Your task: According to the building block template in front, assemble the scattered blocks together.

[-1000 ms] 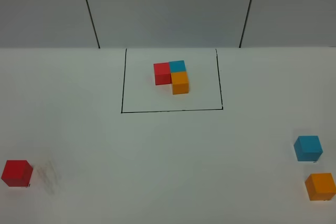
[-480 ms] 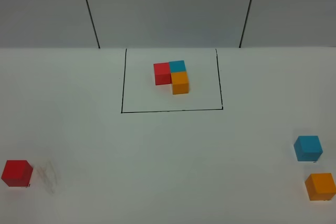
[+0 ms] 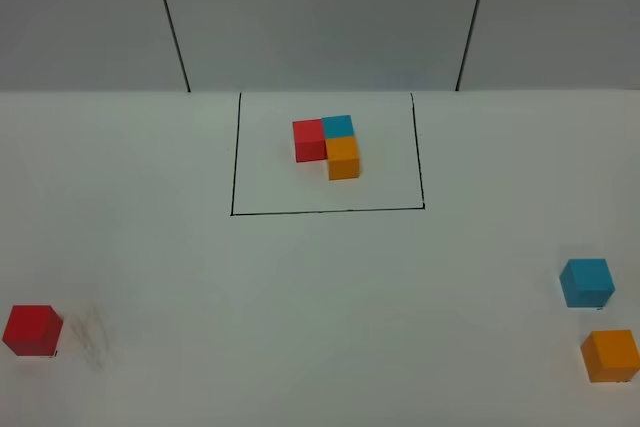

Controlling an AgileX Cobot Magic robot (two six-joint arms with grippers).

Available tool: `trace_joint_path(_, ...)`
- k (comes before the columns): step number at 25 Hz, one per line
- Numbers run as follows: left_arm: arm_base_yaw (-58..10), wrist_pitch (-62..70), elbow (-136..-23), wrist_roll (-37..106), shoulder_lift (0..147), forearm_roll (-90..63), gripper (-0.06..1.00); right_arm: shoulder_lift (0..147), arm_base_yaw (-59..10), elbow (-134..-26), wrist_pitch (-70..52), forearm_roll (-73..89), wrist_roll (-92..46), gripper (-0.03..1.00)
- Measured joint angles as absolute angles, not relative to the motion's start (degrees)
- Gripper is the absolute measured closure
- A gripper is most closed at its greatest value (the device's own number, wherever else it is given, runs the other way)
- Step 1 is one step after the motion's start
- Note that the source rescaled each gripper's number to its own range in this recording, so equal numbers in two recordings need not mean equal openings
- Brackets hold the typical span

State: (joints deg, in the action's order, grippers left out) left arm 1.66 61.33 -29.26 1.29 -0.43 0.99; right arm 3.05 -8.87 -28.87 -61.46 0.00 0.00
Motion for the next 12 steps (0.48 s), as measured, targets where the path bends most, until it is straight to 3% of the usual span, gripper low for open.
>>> trace_joint_path(12,1.7,61.2,-34.8,-0.5,7.4,4.8,0.00,3.1,-8.9,-28.9,-61.5,0.0,0.0,0.63)
